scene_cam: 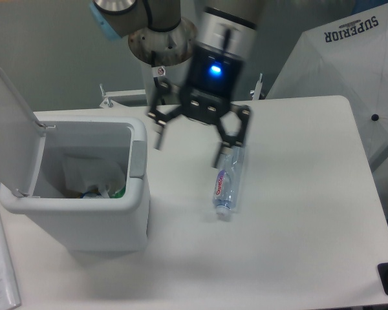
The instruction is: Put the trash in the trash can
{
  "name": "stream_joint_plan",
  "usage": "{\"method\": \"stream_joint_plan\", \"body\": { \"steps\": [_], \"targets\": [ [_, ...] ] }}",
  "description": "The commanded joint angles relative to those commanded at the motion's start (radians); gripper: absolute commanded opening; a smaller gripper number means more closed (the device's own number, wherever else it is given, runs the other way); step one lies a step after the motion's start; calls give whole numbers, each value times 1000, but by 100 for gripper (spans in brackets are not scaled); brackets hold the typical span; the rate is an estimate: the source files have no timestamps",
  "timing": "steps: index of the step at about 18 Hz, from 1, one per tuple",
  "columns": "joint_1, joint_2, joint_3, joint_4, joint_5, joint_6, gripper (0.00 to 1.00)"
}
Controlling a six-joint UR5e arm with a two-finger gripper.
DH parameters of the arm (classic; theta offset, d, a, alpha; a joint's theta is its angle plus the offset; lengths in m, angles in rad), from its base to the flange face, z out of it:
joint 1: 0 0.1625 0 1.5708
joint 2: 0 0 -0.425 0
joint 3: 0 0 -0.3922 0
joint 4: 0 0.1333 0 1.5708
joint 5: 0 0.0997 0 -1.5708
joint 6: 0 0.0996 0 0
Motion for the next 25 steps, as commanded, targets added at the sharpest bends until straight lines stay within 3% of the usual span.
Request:
{"method": "stream_joint_plan", "body": {
  "steps": [6, 9, 11, 15, 18, 20, 25],
  "targets": [
    [29, -90, -3, -6, 17, 3, 100],
    [29, -138, 9, -43, 112, 18, 100],
    [23, -173, 35, -118, 178, 67, 100],
    [16, -259, 142, -335, 277, 132, 100],
    [-14, -324, 207, -443, 377, 133, 100],
    [-30, -356, 221, -483, 425, 133, 100],
    [-50, -400, 227, -495, 477, 127, 100]
  ]
}}
